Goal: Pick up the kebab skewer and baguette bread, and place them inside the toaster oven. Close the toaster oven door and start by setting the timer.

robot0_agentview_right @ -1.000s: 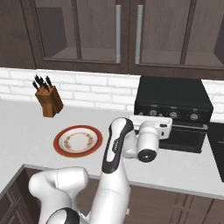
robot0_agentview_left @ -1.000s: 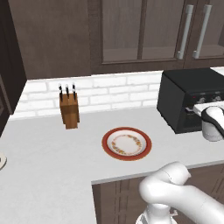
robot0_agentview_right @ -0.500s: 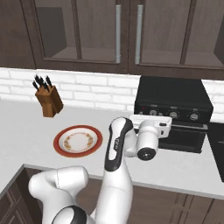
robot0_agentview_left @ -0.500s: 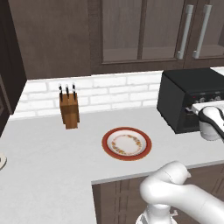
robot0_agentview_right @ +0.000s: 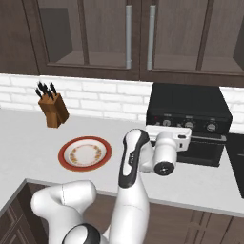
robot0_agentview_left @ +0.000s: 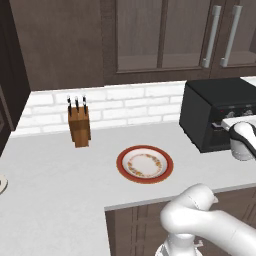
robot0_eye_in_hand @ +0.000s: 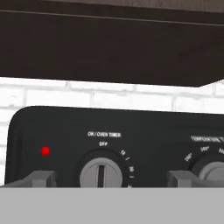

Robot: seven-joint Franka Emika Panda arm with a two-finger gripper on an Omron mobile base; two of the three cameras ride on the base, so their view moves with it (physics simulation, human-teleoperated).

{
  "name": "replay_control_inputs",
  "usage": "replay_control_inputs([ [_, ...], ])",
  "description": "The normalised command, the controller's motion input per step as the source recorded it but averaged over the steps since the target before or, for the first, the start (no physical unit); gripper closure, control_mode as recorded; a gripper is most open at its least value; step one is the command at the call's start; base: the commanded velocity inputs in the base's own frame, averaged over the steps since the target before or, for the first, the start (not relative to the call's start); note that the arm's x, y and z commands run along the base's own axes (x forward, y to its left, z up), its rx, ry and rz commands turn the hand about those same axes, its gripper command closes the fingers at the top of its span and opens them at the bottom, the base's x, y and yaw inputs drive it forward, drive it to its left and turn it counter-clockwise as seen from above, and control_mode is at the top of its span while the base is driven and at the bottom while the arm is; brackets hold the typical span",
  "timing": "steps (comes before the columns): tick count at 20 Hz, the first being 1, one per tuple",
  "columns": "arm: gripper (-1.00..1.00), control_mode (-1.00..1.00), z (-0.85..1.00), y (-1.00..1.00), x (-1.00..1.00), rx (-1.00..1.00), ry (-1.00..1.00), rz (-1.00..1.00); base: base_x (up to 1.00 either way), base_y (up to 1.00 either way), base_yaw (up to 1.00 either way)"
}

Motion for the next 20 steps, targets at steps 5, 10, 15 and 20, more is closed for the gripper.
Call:
replay_control_inputs([
  [5,-1.00,-1.00,-0.07,0.00,0.10,0.00,0.00,0.00,0.00,0.00,0.00],
  [10,-1.00,-1.00,-0.03,0.00,0.18,0.00,0.00,0.00,0.00,0.00,0.00],
  [15,-1.00,-1.00,-0.01,0.00,0.21,0.00,0.00,0.00,0.00,0.00,0.00],
  [20,-1.00,-1.00,-0.01,0.00,0.05,0.00,0.00,0.00,0.00,0.00,0.00],
])
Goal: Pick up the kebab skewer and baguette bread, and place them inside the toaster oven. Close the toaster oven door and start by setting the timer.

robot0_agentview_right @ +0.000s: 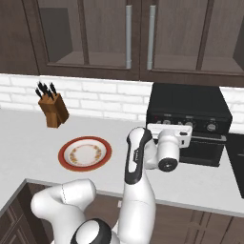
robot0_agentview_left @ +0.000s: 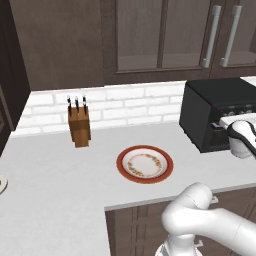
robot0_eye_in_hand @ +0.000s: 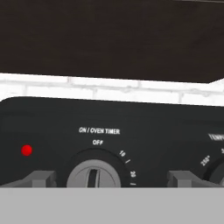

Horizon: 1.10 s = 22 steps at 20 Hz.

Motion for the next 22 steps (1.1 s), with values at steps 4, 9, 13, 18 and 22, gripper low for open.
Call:
replay_control_inputs([
  [4,-1.00,-1.00,0.00,0.00,0.00,0.00,0.00,0.00,0.00,0.00,0.00],
  [9,-1.00,-1.00,0.00,0.00,0.00,0.00,0.00,0.00,0.00,0.00,0.00],
  [13,-1.00,-1.00,0.00,0.01,0.00,0.00,0.00,0.00,0.00,0.00,0.00],
  [18,-1.00,-1.00,0.00,0.05,0.00,0.00,0.00,0.00,0.00,0.00,0.00],
  [22,-1.00,-1.00,0.00,0.00,-0.07,0.00,0.00,0.00,0.00,0.00,0.00],
])
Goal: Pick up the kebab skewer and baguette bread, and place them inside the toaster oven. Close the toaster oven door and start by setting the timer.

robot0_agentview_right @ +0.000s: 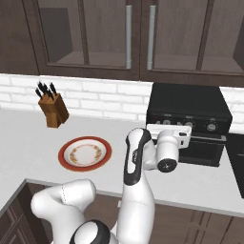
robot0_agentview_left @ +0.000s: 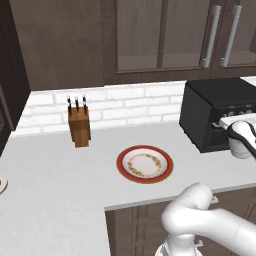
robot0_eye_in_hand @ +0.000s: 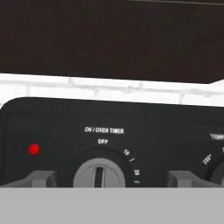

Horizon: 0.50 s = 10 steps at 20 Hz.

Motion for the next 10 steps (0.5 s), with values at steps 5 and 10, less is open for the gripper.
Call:
replay_control_inputs([
  [5,-1.00,-1.00,0.00,0.00,0.00,0.00,-0.02,0.00,0.00,0.00,0.00],
  [10,-1.00,-1.00,0.00,0.00,0.00,0.00,-0.01,0.00,0.00,0.00,0.00],
])
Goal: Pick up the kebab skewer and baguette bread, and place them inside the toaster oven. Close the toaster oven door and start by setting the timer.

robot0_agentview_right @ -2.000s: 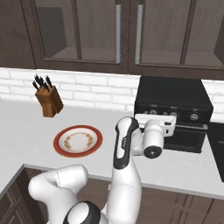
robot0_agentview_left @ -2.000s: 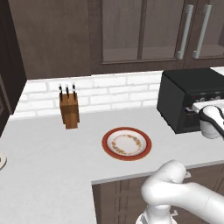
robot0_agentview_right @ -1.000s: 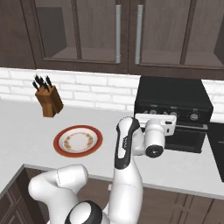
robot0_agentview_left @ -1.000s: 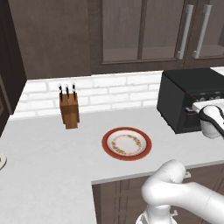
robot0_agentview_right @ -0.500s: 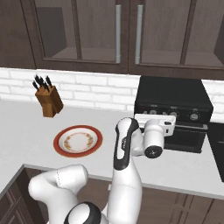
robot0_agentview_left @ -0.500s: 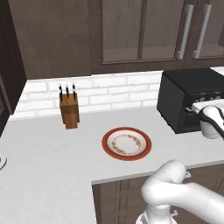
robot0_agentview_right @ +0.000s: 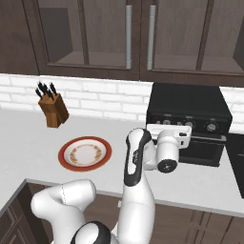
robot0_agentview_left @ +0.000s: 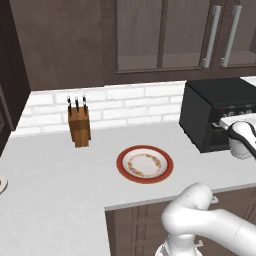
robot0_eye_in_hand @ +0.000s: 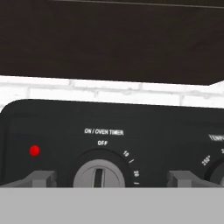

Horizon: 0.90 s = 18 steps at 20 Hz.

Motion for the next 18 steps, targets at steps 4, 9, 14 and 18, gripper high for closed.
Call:
replay_control_inputs([
  [4,-1.00,-1.00,0.00,0.00,0.00,0.00,0.00,0.00,0.00,0.00,0.00],
  [9,1.00,-1.00,0.00,0.00,0.00,0.00,0.00,0.00,0.00,0.00,0.00],
  [14,1.00,-1.00,0.00,0.00,0.00,0.00,0.00,0.00,0.00,0.00,0.00],
  [18,1.00,-1.00,0.00,0.00,0.00,0.00,0.00,0.00,0.00,0.00,0.00],
])
